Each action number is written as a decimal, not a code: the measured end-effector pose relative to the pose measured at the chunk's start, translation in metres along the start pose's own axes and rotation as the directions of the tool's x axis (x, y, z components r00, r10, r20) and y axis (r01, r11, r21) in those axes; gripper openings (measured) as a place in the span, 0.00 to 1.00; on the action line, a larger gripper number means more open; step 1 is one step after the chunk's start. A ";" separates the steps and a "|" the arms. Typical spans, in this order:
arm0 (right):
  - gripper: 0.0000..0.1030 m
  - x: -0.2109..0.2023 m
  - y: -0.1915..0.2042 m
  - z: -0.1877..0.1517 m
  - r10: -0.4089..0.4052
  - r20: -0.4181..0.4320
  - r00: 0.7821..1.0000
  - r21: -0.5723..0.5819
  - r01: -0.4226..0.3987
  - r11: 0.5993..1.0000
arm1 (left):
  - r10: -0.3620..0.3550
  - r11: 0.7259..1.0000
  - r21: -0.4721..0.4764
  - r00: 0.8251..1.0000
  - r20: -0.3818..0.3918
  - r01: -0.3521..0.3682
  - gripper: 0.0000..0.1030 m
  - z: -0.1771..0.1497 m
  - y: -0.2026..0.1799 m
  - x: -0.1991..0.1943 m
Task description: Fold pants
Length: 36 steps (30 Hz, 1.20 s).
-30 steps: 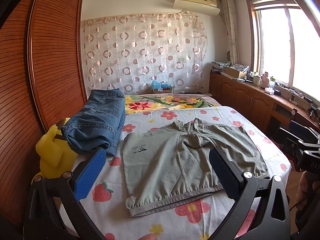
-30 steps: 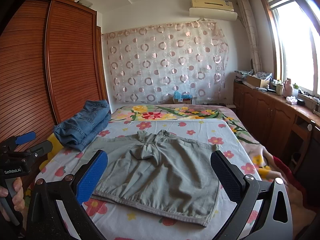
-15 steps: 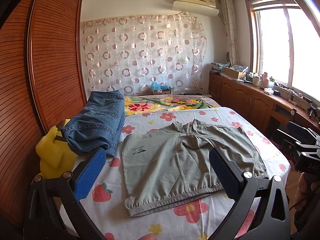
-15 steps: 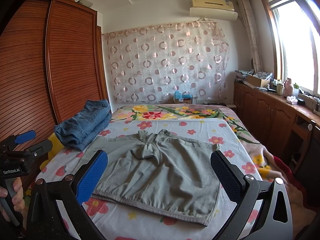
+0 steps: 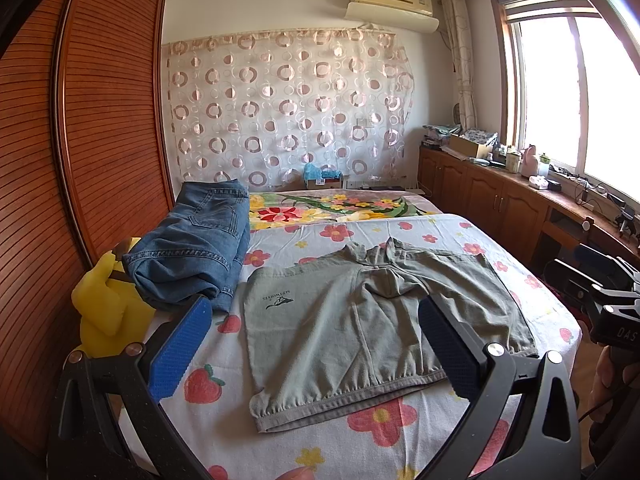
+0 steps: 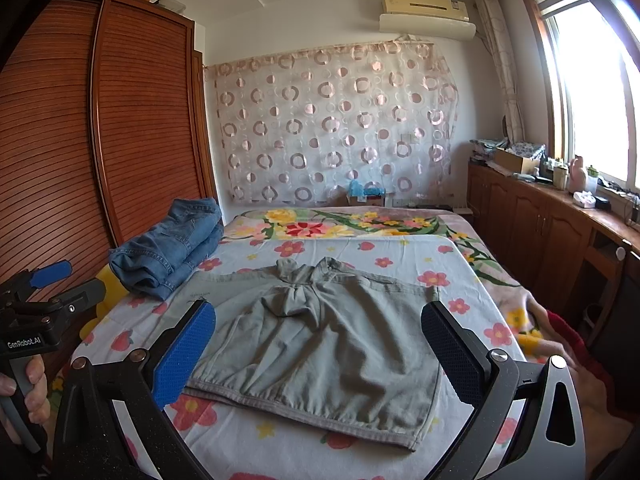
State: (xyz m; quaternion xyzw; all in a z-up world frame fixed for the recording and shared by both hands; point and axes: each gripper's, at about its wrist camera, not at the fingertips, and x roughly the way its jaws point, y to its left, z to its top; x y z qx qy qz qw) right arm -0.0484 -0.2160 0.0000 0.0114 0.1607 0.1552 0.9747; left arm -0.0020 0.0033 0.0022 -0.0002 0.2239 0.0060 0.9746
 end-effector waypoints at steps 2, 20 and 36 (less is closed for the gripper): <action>1.00 0.000 0.000 0.000 0.002 -0.001 1.000 0.002 -0.002 1.000 | 0.001 1.000 0.000 1.000 0.001 -0.001 1.00 0.000 0.000 0.000; 1.00 0.000 -0.001 0.000 0.000 0.003 1.000 0.000 0.000 1.000 | 0.000 1.000 0.004 1.000 0.006 0.000 1.00 0.004 -0.003 -0.004; 1.00 0.001 -0.002 0.000 0.005 -0.005 1.000 -0.002 -0.005 1.000 | -0.007 1.000 0.004 1.000 -0.013 0.007 1.00 0.013 -0.009 -0.008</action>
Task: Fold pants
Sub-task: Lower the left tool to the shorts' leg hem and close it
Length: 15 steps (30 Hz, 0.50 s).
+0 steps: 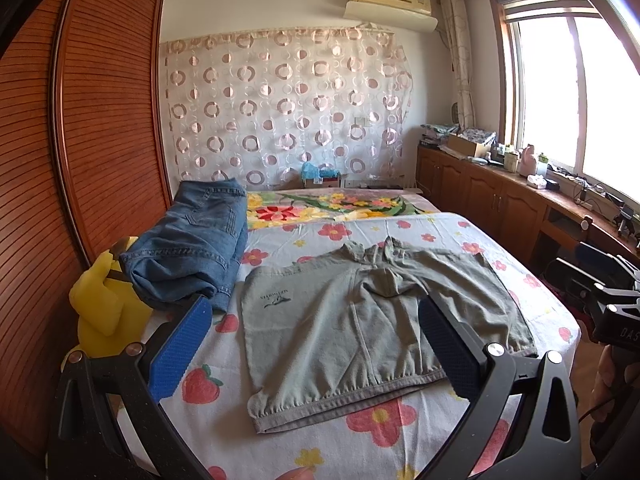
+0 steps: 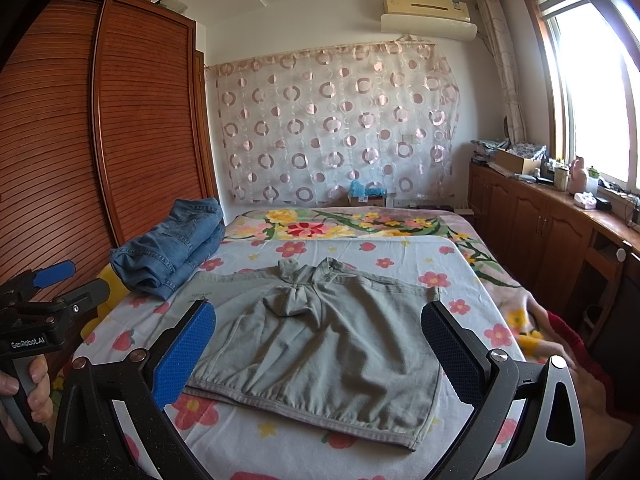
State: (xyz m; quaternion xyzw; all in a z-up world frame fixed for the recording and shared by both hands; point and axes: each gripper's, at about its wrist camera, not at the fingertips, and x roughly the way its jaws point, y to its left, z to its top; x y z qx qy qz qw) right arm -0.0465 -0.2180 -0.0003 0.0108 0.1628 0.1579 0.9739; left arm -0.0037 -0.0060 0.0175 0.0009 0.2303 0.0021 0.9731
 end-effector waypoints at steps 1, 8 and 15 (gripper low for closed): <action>1.00 0.001 -0.001 -0.001 0.002 -0.003 1.000 -0.003 -0.002 1.000 | -0.001 1.000 0.000 1.000 -0.011 0.001 1.00 0.000 0.000 0.002; 1.00 0.013 -0.010 -0.008 -0.001 -0.056 0.998 -0.015 0.000 1.000 | -0.013 1.000 -0.009 0.996 -0.085 0.012 1.00 -0.016 0.010 0.021; 1.00 0.023 -0.025 -0.017 -0.022 -0.113 0.993 -0.020 0.020 1.000 | -0.040 0.999 -0.022 0.992 -0.124 0.037 1.00 -0.032 0.020 0.035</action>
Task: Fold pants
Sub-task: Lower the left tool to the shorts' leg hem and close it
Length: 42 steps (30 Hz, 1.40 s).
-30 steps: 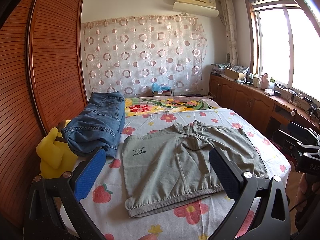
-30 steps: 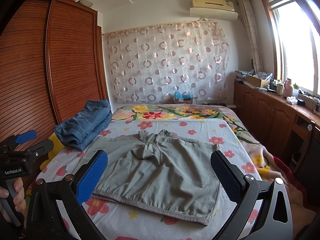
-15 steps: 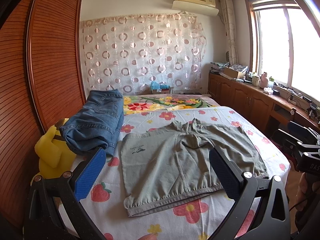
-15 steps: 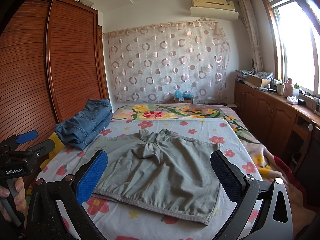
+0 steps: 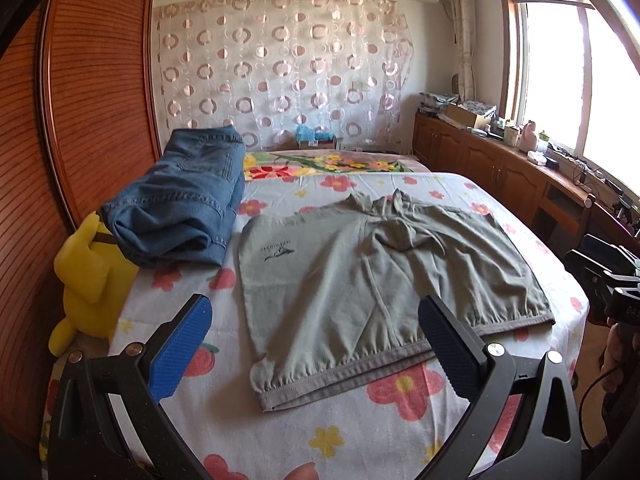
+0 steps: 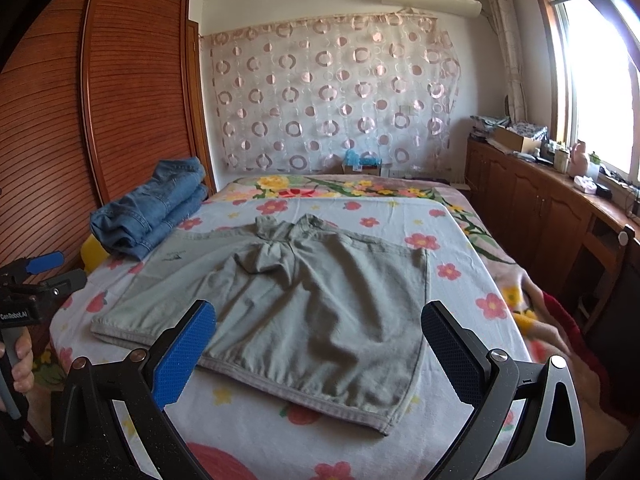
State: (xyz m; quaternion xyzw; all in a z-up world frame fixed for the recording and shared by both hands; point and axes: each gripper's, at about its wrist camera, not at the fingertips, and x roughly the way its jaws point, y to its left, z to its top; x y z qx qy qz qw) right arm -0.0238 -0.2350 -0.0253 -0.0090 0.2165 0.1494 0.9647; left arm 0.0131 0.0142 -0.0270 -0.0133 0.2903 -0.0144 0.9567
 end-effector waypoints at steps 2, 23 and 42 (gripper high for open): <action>1.00 0.002 -0.004 -0.001 -0.004 -0.016 1.000 0.005 0.004 1.000 | -0.007 1.000 -0.002 1.000 -0.008 0.007 1.00 -0.004 0.003 0.003; 0.84 0.024 -0.014 -0.018 -0.004 -0.208 0.978 -0.006 0.003 1.000 | -0.029 0.998 -0.066 0.986 -0.162 0.019 0.95 -0.052 0.049 0.038; 0.83 -0.008 -0.016 -0.028 -0.014 -0.214 0.977 -0.053 0.003 0.999 | -0.163 0.981 -0.137 0.964 -0.209 0.136 0.42 -0.067 0.058 0.042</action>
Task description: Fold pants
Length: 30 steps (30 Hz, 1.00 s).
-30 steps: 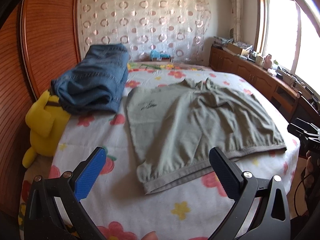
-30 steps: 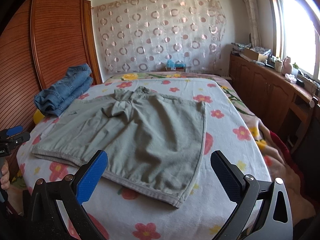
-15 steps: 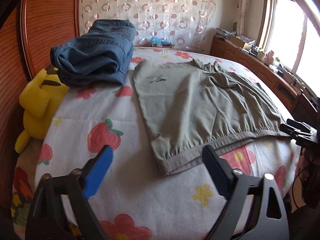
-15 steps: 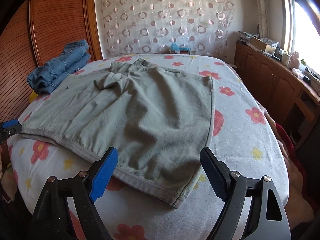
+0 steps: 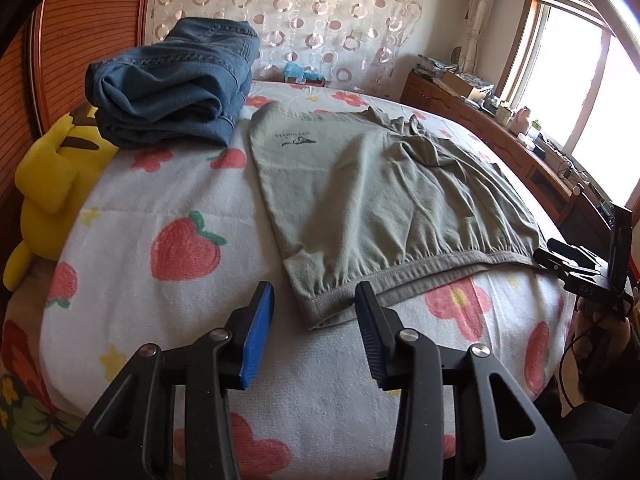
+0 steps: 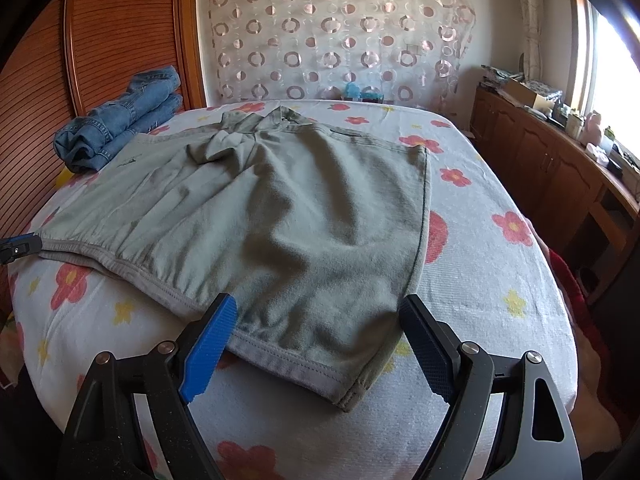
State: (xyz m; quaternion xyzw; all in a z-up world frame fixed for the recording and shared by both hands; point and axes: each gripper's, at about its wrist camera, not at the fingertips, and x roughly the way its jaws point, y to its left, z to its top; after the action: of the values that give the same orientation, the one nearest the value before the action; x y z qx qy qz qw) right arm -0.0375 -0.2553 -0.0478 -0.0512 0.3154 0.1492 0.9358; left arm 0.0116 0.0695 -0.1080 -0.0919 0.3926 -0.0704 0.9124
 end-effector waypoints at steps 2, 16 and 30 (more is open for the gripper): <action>0.83 0.002 -0.001 0.002 0.002 -0.002 1.000 -0.001 -0.002 1.000 | 0.002 1.000 -0.001 1.000 0.004 -0.002 0.42 0.000 0.000 0.000; 0.78 0.017 -0.007 0.021 0.020 -0.013 1.000 -0.002 -0.020 1.000 | -0.062 0.996 0.069 0.996 0.059 0.058 0.07 0.027 -0.020 -0.015; 0.51 0.005 -0.019 0.022 0.028 0.018 0.999 0.005 -0.028 1.000 | -0.183 0.961 0.222 0.981 0.068 0.164 0.05 0.080 -0.085 -0.009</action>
State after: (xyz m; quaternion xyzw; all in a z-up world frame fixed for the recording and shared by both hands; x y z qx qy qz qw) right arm -0.0154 -0.2681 -0.0330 -0.0428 0.3081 0.1617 0.9365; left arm 0.0589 -0.0025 -0.0292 -0.0298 0.3323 -0.1882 0.9237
